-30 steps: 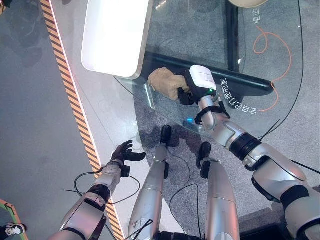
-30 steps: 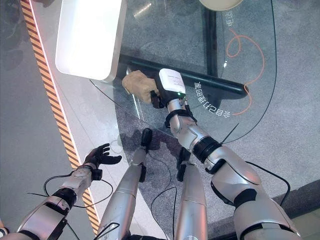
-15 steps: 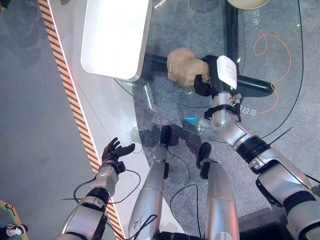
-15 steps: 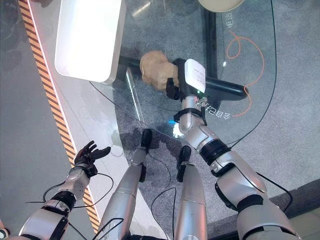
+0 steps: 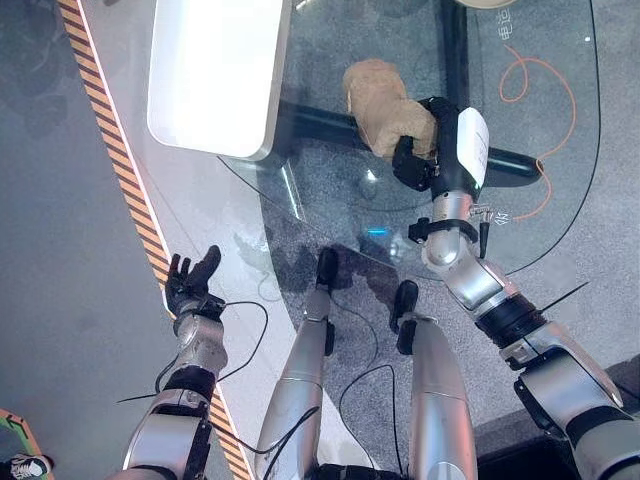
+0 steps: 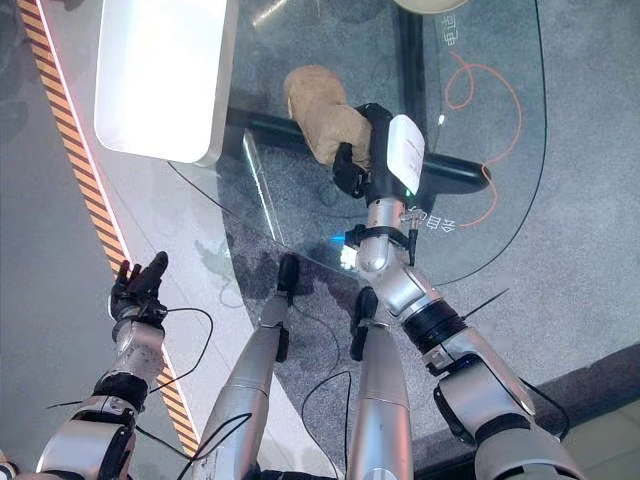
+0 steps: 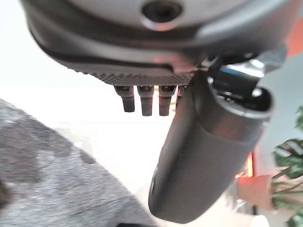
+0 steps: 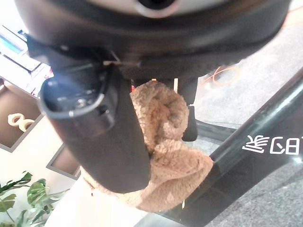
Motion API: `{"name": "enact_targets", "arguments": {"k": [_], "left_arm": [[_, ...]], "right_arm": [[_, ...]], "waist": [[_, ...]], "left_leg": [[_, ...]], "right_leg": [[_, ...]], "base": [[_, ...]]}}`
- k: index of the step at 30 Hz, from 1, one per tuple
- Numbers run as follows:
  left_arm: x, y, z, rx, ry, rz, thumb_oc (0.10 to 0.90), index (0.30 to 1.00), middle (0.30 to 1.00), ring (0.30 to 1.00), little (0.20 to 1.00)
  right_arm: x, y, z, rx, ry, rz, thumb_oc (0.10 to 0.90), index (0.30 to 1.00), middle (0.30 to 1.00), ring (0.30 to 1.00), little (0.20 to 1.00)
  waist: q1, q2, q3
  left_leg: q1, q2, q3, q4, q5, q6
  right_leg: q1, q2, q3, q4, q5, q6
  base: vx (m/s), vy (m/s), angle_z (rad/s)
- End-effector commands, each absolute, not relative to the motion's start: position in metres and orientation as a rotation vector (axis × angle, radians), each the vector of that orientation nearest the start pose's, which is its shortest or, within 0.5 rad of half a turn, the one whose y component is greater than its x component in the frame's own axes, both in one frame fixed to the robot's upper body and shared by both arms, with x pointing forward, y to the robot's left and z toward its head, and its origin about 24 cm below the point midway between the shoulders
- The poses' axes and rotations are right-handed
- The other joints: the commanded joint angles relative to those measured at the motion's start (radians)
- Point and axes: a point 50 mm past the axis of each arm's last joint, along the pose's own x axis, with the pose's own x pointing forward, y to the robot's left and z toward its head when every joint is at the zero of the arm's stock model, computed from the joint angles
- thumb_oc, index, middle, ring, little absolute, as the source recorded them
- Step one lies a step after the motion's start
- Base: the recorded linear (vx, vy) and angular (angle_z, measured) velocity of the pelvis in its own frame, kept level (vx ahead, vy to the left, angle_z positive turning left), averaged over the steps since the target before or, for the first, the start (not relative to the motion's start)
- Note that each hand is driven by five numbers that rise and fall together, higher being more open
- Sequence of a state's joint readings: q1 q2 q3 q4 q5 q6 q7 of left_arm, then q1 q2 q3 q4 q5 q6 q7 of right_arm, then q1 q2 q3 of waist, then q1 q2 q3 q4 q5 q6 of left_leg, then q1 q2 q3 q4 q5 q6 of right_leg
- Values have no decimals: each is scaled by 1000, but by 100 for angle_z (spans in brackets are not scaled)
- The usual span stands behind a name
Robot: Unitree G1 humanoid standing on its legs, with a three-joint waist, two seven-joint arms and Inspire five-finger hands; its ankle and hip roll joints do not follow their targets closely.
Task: Wipe the table with a cloth and put it in the basket.
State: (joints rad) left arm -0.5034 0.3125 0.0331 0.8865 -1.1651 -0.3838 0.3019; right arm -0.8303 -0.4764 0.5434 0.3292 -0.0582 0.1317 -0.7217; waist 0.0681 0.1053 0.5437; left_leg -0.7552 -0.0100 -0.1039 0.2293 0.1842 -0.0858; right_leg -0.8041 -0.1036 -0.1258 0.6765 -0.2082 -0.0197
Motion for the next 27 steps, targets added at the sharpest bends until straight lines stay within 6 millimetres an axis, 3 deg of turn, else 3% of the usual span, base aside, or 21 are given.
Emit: {"name": "enact_targets", "arguments": {"k": [1, 10, 16, 22, 27], "left_arm": [[303, 306, 41, -836, -206, 896, 800, 900, 900, 900, 900], [309, 303, 102, -867, -517, 806, 800, 900, 900, 900, 900], [310, 286, 131, -889, -654, 689, 800, 900, 900, 900, 900], [307, 252, 172, -847, -790, 477, 800, 900, 900, 900, 900], [301, 237, 188, -836, -840, 301, 800, 900, 900, 900, 900]], "right_arm": [[330, -104, 269, -442, -964, -342, 100, 300, 300, 300, 200], [314, -110, 270, -380, -1036, -346, 100, 300, 300, 300, 200], [304, -114, 274, -345, -1076, -335, 100, 300, 300, 300, 200], [292, -117, 278, -287, -1127, -321, 100, 300, 300, 300, 200], [284, -118, 277, -257, -1158, -301, 100, 300, 300, 300, 200]], "waist": [[-9, -38, -24], [-14, -41, -24], [-15, -43, -24], [-17, -46, -24], [-19, -50, -24]], "left_leg": [[38, -92, 74, 152, -193, 100], [39, -92, 76, 154, -201, 100], [40, -94, 78, 153, -205, 102], [39, -97, 79, 148, -207, 107], [44, -99, 78, 144, -209, 108]], "right_leg": [[43, 79, 28, -201, 104, 16], [48, 83, 35, -203, 101, 19], [53, 84, 35, -207, 101, 21], [54, 87, 36, -217, 109, 28], [63, 88, 36, -228, 117, 33]], "base": [[0, 0, 0], [0, 0, 0], [0, 0, 0], [-6, -18, 0], [-3, -14, 0]]}}
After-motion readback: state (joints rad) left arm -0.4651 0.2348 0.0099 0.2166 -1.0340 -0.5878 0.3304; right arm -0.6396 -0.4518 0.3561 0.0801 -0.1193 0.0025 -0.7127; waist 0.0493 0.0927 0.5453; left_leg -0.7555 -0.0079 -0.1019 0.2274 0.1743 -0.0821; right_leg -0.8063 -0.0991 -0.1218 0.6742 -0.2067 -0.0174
